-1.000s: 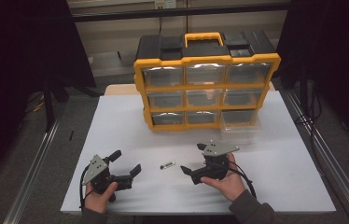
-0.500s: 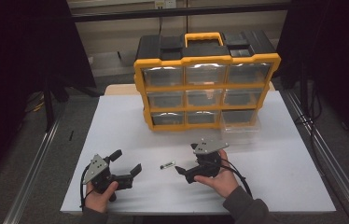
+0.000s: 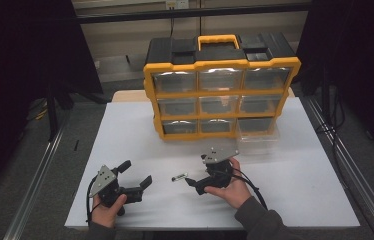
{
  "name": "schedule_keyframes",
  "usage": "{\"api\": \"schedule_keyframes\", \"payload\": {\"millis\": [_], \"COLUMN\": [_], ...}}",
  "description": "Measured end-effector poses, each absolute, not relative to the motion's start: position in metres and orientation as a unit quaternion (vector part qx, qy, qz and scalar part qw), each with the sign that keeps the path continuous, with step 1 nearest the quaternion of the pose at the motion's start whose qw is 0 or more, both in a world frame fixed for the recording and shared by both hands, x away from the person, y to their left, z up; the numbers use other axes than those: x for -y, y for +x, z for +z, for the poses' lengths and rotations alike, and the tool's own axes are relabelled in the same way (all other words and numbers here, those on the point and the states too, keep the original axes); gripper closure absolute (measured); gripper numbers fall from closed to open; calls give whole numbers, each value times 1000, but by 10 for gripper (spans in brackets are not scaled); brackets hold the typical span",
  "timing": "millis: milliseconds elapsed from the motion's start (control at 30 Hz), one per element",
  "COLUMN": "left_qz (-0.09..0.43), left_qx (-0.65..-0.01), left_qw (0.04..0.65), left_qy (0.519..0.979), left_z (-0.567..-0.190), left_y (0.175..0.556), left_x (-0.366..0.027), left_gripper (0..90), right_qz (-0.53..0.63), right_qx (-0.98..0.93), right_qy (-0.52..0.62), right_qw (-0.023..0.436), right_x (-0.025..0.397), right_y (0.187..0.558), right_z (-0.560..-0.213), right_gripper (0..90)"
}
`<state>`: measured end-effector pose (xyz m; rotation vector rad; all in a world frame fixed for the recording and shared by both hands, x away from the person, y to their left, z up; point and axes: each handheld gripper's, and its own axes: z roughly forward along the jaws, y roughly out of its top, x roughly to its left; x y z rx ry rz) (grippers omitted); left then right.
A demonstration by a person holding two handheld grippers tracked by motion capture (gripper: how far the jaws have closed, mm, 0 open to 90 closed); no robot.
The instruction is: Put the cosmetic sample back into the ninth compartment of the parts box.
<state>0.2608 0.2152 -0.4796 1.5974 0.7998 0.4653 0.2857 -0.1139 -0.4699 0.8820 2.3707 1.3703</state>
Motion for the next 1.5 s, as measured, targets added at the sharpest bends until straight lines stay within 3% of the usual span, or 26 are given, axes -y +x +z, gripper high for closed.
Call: {"api": "schedule_keyframes", "payload": {"millis": [167, 233, 333, 600, 700, 1233, 1500], "left_qz": [199, 201, 202, 198, 198, 195, 199], "left_qx": [-346, -346, -341, -341, -341, -342, -341], "left_qw": [605, 602, 600, 602, 603, 604, 612], "left_qy": [689, 691, 695, 694, 694, 693, 685], "left_z": [-480, -480, -480, -480, -480, -480, -479], "left_y": [261, 261, 262, 262, 263, 263, 263], "left_x": [-215, -214, -214, -213, -214, -213, -213], "left_gripper": [23, 23, 23, 23, 23, 23, 23], "right_qz": [469, 467, 456, 445, 438, 423, 409], "right_qx": [-821, -827, -837, -849, -857, -878, -887], "right_qy": [300, 293, 285, 267, 257, 218, 210], "right_qw": [123, 111, 105, 97, 90, 54, 44], "right_x": [113, 113, 112, 100, 97, 78, 76], "right_y": [289, 291, 293, 302, 309, 317, 318], "right_z": [-472, -473, -475, -475, -479, -481, -486], "right_gripper": [136, 229, 282, 380, 464, 631, 814]}}
